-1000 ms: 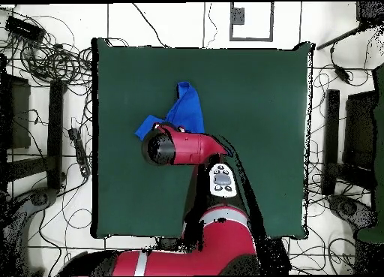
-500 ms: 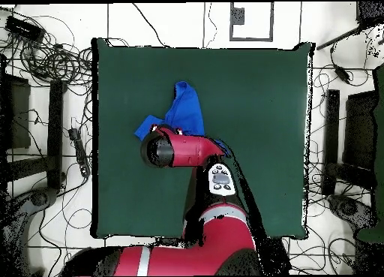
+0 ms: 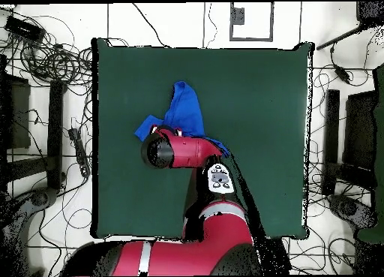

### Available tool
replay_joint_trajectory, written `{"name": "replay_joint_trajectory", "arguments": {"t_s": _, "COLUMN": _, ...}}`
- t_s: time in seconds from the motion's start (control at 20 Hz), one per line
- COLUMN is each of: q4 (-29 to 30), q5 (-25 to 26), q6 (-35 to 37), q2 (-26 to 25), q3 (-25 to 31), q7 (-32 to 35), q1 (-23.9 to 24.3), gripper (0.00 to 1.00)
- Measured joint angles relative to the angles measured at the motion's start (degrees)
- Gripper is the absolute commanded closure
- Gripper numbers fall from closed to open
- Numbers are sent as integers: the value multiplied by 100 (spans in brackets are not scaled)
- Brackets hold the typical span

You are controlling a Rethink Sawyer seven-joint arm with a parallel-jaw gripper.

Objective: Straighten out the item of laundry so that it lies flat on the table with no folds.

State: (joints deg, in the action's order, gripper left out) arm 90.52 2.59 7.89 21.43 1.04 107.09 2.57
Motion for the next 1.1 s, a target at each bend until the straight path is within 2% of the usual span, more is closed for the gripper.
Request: {"name": "replay_joint_trajectory", "arguments": {"t_s": 1.1, "q4": 15, "q5": 1, "q6": 2, "q2": 6, "q3": 166, "q7": 0, "q1": 210, "gripper": 0}}
